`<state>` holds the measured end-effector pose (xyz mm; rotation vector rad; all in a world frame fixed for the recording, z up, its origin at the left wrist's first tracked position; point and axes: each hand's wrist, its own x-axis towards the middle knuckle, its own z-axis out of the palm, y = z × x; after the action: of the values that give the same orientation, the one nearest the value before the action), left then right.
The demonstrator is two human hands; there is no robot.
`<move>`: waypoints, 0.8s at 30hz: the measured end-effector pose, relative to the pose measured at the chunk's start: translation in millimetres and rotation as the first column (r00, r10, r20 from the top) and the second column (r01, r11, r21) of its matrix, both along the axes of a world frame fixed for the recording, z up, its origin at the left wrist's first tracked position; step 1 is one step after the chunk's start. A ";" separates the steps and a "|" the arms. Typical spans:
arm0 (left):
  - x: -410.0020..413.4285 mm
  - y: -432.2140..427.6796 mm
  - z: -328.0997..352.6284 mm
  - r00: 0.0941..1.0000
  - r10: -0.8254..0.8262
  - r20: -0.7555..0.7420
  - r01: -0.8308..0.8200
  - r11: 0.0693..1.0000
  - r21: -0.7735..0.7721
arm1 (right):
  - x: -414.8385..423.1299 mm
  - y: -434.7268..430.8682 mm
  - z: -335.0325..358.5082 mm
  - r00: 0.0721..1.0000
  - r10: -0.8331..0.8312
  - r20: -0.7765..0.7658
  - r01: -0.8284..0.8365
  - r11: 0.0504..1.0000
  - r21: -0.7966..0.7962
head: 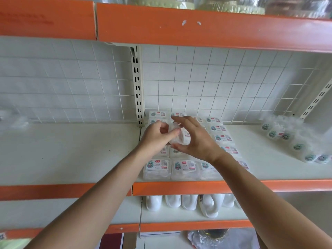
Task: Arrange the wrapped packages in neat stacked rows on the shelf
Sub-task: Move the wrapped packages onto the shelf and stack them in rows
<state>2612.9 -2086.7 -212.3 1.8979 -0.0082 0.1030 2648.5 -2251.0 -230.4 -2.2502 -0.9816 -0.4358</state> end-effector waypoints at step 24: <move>-4.7 45.5 -5.5 0.986 -0.005 -0.165 -0.019 0.989 -0.145 | 1.8 19.0 -8.3 0.970 -0.160 -0.183 0.176 0.981 0.075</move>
<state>2608.2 -2041.1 -217.7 1.7551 0.1162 -0.0483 2650.3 -2232.0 -238.8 -2.2535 -0.6704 -0.3392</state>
